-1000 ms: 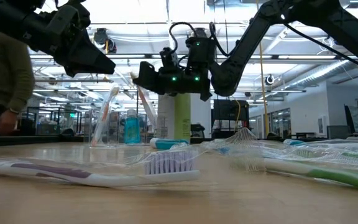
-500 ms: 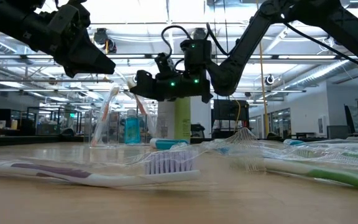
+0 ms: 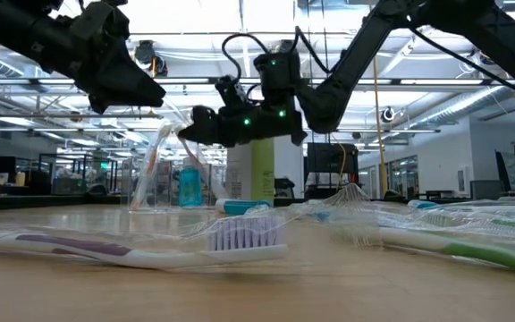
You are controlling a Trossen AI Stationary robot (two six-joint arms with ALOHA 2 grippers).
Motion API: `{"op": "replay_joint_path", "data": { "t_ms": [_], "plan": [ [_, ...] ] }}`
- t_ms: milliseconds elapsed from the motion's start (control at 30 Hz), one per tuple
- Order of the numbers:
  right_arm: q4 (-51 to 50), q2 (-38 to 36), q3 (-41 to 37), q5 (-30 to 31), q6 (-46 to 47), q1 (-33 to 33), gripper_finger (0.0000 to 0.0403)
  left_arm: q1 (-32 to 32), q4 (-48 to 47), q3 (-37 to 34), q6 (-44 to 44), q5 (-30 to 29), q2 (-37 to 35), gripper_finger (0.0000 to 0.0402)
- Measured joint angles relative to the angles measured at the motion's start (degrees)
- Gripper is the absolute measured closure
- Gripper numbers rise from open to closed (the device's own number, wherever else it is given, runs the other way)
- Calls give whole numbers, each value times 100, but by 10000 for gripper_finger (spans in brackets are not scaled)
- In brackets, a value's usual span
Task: Pick & Place toothbrushing station
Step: Put the orange toothbrush into the transparent organizer
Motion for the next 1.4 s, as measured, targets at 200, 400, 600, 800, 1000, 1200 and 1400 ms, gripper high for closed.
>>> {"op": "replay_joint_path", "data": {
  "t_ms": [200,400,600,800,1000,1200,1400],
  "plan": [
    [-980,-484,0,-3,-39,8,227,-321,-1340,661,-314,-229,0,270],
    [-2328,-1101,2,-11,-109,86,233,-552,-2660,1204,-1307,-299,140,270],
    [-3909,-1765,2,-9,-102,151,234,-976,-3220,1330,-2233,52,177,270],
    [-4815,-2137,0,-22,-37,144,234,-1523,-3937,1330,-3480,147,194,270],
    [-5333,-2294,4,-22,-58,144,230,-1940,-4195,1328,-4738,754,887,270],
    [-5459,-2285,0,-23,-76,144,230,-2196,-4491,1426,-5986,2009,1799,270],
    [-5498,-2278,0,-24,-76,159,232,-2565,-5764,2112,-7009,2263,2283,270]
  ]
}}
